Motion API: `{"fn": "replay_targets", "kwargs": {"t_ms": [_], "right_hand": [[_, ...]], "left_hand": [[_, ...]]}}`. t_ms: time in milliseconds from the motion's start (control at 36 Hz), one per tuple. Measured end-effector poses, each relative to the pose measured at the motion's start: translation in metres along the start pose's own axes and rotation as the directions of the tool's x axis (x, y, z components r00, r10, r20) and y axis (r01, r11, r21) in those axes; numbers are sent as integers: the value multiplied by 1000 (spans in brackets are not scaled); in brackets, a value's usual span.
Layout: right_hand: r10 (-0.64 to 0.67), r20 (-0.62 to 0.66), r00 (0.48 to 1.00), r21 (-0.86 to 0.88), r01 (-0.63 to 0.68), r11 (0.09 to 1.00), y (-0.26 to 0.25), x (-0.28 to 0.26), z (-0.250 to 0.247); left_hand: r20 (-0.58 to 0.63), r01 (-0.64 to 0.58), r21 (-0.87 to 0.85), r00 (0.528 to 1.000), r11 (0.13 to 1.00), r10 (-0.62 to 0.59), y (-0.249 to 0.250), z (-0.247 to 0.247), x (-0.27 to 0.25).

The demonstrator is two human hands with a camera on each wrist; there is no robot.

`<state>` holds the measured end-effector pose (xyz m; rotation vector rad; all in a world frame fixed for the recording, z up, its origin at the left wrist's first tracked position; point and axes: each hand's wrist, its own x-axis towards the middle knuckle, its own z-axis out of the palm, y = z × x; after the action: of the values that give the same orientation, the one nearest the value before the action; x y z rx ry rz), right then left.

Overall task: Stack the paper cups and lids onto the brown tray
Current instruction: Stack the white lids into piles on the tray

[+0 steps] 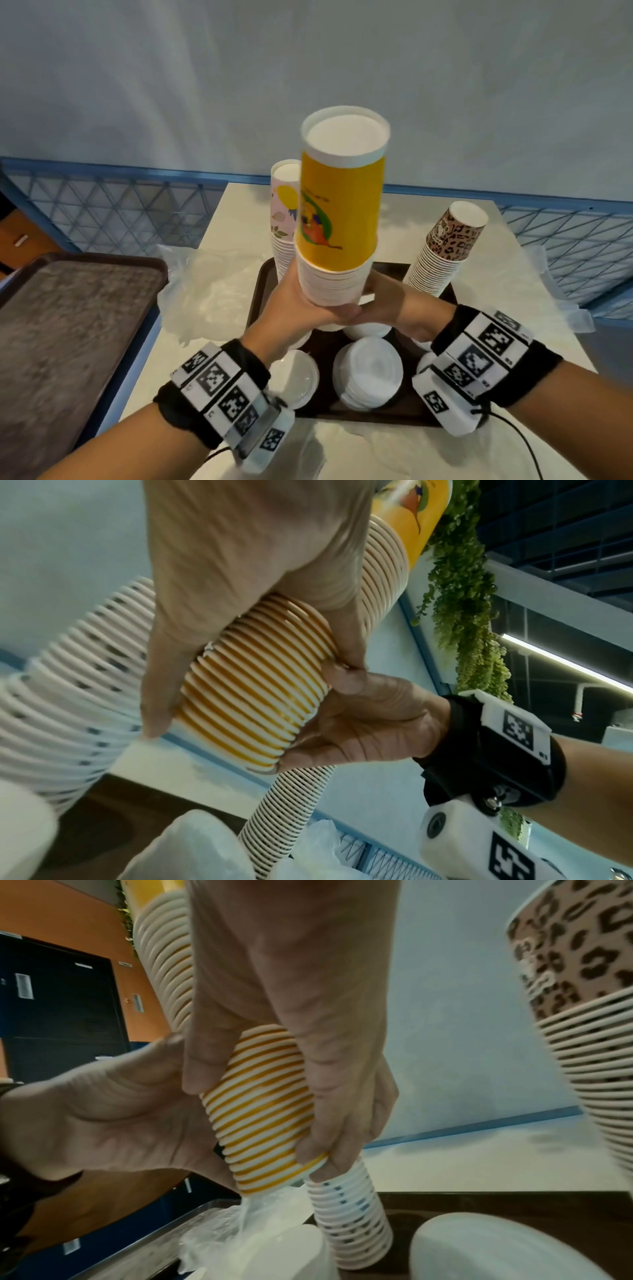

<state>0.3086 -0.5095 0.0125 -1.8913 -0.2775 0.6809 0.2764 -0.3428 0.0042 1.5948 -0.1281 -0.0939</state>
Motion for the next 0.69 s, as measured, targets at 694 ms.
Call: {"fn": "replay_targets", "kwargs": {"t_ms": [694], "right_hand": [[-192,-578,793,-152,127,980,-27,108,42]], "left_hand": [[-145,261,76,958,962,-249,-21,-110,38]]}}
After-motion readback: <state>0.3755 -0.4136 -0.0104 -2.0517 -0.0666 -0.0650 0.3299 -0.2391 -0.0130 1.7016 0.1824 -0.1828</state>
